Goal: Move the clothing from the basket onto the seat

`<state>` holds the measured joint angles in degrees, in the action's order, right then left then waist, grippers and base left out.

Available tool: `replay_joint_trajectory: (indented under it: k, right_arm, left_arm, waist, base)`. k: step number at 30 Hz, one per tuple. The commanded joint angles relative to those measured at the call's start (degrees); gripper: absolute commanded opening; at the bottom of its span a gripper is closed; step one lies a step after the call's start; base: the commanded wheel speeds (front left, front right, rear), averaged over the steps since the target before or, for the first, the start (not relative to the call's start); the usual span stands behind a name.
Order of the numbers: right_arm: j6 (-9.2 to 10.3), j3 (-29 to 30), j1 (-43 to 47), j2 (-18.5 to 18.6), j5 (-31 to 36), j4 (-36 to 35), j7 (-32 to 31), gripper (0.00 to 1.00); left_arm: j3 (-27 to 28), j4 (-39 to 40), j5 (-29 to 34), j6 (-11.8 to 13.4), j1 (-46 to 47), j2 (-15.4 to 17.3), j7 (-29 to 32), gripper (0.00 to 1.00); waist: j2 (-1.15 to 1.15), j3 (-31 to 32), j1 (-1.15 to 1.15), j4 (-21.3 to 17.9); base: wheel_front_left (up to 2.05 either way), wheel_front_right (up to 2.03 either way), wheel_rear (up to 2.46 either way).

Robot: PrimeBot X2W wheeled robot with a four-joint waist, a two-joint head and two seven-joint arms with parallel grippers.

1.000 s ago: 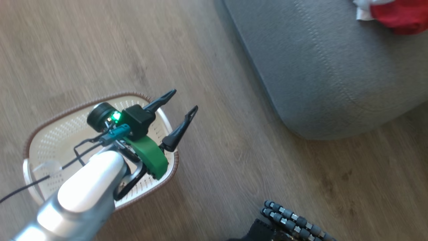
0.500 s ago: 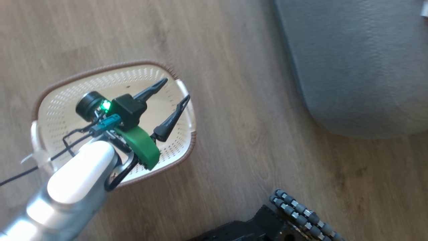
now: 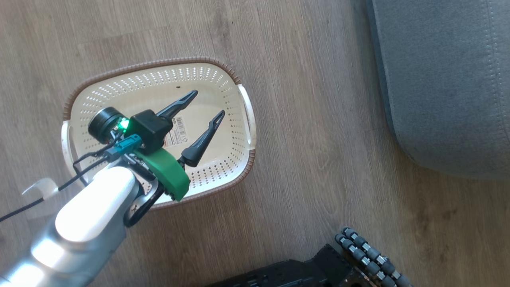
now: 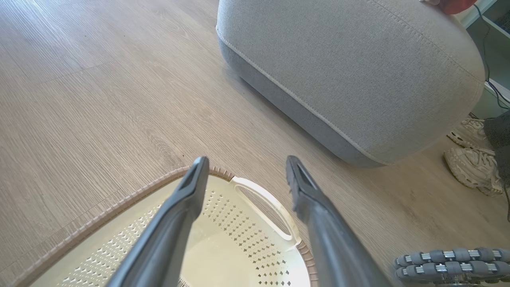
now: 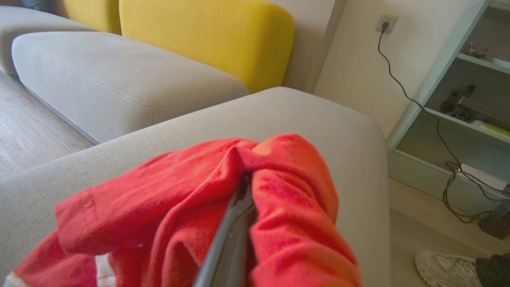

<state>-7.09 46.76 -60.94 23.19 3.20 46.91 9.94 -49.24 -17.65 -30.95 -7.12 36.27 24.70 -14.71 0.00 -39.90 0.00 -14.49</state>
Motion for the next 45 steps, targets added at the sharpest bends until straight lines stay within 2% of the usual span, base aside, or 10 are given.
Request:
replay_joint_trajectory:
  k: [1,2,8,13,23,30,38,45]
  right_arm:
    - [-0.40,0.0,1.6,2.4,-1.0,0.2,1.1,0.42]
    - [-0.40,-0.6,2.1,2.5,-1.5,1.3,1.8,1.00]
    - [-0.40,-6.7,5.3,3.3,-5.8,7.6,4.5,1.00]
    - [-0.40,-12.3,8.6,3.1,-9.2,8.4,5.0,1.00]
    - [-0.40,-25.2,22.3,0.9,-17.0,-2.7,5.0,1.00]
    - [-0.40,-33.0,29.3,-2.9,-19.1,-12.2,5.1,1.00]
    - [-0.40,-42.0,33.6,-6.8,-19.8,-22.9,5.1,1.00]
    - [-0.40,-47.2,36.0,-9.9,-18.8,-27.2,5.1,1.00]
  left_arm:
    - [2.2,1.3,-0.3,-0.3,-1.0,0.5,-0.3,1.00]
    - [2.2,1.1,-0.3,-0.3,-1.1,0.3,-0.3,1.00]
    - [2.8,0.8,0.2,-0.3,-1.8,-1.2,-0.3,1.00]
    - [3.0,0.4,0.3,-0.4,-2.2,-2.3,-0.3,1.00]
    - [5.5,-0.4,0.0,-0.4,-4.4,-5.1,-0.3,1.00]
    - [10.0,-1.2,0.2,-0.4,-7.2,-7.4,-0.3,1.00]
    - [18.7,-2.4,2.0,-0.4,-11.2,-10.4,-0.3,1.00]
    - [28.5,-3.1,6.0,-0.4,-15.2,-13.4,-0.3,1.00]
  waist:
    - [0.00,0.5,0.00,0.1]
    - [0.00,0.7,0.00,0.1]
    - [0.00,2.6,0.00,-0.3]
    - [0.00,4.1,0.00,-0.5]
    - [0.00,9.1,0.00,0.8]
    - [0.00,13.3,0.00,3.1]
    - [0.00,18.1,0.00,7.1]
    - [0.00,22.1,0.00,11.2]
  base:
    - [0.00,0.00,0.00]
    - [0.00,0.00,0.00]
    - [0.00,0.00,0.00]
    - [0.00,0.00,0.00]
    - [0.00,0.00,0.00]
    - [0.00,0.00,0.00]
    - [0.00,0.00,0.00]
    - [0.00,0.00,0.00]
